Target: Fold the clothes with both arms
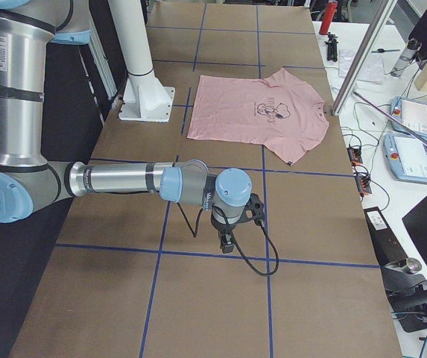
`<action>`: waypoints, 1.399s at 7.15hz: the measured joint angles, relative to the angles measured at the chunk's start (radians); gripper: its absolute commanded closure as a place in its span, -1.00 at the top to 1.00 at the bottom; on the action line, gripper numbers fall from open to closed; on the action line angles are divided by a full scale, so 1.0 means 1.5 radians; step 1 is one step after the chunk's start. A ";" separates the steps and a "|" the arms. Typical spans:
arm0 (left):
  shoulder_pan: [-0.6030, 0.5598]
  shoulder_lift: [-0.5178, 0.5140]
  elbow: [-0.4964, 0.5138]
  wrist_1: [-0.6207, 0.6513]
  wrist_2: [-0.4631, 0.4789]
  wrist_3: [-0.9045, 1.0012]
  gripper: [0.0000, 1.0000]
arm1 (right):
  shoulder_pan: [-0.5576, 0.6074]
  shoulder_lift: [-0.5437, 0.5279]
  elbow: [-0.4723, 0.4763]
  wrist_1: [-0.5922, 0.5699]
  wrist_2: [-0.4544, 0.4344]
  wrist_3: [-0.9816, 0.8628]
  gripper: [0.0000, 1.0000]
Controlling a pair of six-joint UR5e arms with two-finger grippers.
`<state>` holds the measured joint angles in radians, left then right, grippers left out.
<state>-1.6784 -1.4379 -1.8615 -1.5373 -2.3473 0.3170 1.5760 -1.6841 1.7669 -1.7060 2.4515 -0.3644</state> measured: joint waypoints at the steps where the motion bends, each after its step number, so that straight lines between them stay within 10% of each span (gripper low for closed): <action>1: 0.000 0.002 -0.002 -0.003 -0.002 0.000 1.00 | -0.007 0.008 -0.011 0.054 0.025 0.005 1.00; 4: 0.000 0.016 -0.006 -0.024 -0.010 0.006 1.00 | -0.144 0.144 -0.056 0.179 0.033 0.376 1.00; 10: -0.001 0.047 0.012 -0.056 -0.200 -0.001 1.00 | -0.439 0.419 -0.316 0.445 -0.374 1.075 0.71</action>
<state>-1.6795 -1.3680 -1.8437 -1.6216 -2.6478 0.3155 0.9174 -1.0557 1.2924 -1.0385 1.8906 1.2487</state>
